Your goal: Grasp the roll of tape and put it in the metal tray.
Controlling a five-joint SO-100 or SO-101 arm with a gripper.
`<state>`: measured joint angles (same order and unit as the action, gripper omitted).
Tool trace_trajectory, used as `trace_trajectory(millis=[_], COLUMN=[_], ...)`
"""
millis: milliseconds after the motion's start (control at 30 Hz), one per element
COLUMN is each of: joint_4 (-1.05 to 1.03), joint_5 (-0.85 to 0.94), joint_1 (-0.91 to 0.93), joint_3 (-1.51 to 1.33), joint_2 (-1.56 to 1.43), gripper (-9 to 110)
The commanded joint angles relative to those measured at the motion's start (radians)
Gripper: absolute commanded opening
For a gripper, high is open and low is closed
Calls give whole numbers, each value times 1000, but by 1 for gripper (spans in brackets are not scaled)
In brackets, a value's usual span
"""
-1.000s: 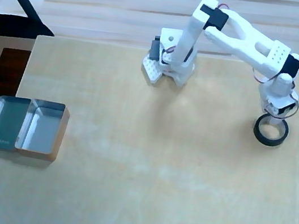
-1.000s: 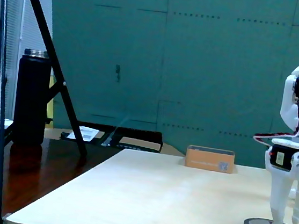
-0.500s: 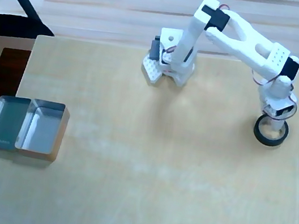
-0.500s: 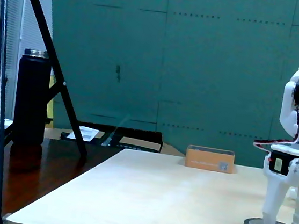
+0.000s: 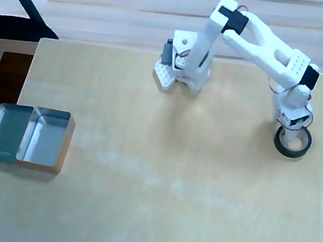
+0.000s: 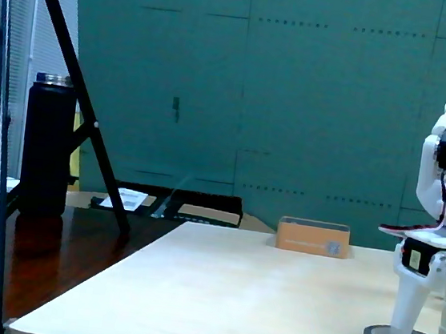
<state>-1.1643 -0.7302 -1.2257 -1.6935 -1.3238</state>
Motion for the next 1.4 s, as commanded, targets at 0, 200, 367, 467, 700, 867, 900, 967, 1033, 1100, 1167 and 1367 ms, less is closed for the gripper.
trace_trajectory(millis=[0,200,367,467,700,867,900,967,1033,1100,1167,1367], joint_4=[0,0,0,0,-14,-150,-190,-268,-345,-407,-457,-560], joint_5=[-12,-12,-6,-2,3,52,60,87,120,160,199,348], joint_1=[11,11,2,-2,9,61,78,117,166,222,285,543], joint_3=[0,0,6,9,67,235,275,347,420,486,549,744], joint_2=[-6,-6,-6,-6,-26,-26,-26,-26,-26,-26,-26,-26], gripper=[19,12,1,0,0,0,0,0,0,0,0,0])
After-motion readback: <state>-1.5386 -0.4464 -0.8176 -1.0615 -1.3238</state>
